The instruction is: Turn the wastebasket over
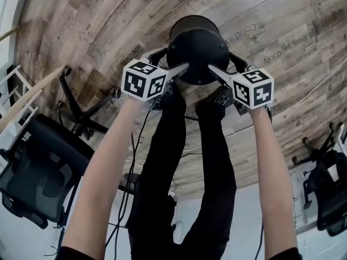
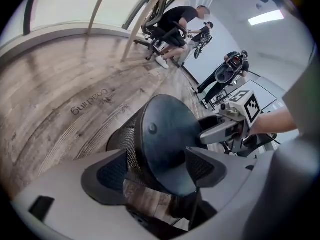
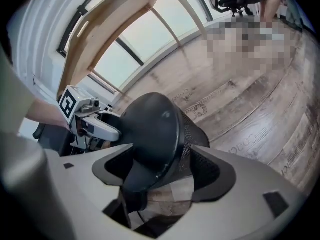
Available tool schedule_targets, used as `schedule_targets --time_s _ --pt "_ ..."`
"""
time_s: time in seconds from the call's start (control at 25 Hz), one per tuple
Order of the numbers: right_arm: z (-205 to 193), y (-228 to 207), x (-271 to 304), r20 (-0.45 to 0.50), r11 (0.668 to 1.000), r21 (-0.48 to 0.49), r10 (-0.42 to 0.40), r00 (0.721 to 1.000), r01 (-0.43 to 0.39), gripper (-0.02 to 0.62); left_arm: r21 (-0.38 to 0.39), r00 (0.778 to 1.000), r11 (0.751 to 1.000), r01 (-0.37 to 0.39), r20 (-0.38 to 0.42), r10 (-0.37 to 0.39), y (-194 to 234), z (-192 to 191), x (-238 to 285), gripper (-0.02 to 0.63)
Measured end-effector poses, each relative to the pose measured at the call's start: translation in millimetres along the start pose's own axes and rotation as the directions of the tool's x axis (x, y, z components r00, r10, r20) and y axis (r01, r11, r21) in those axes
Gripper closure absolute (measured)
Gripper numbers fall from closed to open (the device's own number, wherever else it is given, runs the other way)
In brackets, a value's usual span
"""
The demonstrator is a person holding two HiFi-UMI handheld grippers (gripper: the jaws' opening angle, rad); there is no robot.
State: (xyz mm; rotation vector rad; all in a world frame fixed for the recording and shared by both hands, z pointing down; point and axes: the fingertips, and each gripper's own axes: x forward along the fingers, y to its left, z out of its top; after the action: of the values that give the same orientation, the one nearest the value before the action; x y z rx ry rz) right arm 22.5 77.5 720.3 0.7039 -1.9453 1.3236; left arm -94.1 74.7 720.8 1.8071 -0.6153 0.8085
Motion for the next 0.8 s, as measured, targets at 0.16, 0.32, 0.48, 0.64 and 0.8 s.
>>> schedule_targets --time_s 0.16,0.32,0.48,0.64,0.8 --pt "0 0 0 -0.032 1.0 -0.012 0.013 0.999 -0.013 0.253 0.01 1.0 1.0 -0.005 -0.009 0.006 1 0 -2 0.241" --pt "0 0 -1 -0.045 0.999 -0.031 -0.02 0.999 0.019 0.252 0.057 0.999 0.998 -0.041 -0.017 0.042 0 0 -4 0.248" --pt "3 -1 -5 -0.044 0.997 -0.05 -0.058 0.997 0.056 0.255 0.129 0.998 0.989 -0.066 -0.009 0.067 -3 7 -8 0.279" --pt "19 -5 -13 -0.007 0.992 -0.095 -0.088 0.996 0.087 0.265 0.199 0.996 0.976 -0.092 0.039 0.086 -5 27 -17 0.314" --pt "36 -10 -23 0.033 0.979 -0.163 -0.123 0.992 0.126 0.287 0.264 0.99 0.956 -0.127 0.087 0.107 -6 47 -24 0.346"
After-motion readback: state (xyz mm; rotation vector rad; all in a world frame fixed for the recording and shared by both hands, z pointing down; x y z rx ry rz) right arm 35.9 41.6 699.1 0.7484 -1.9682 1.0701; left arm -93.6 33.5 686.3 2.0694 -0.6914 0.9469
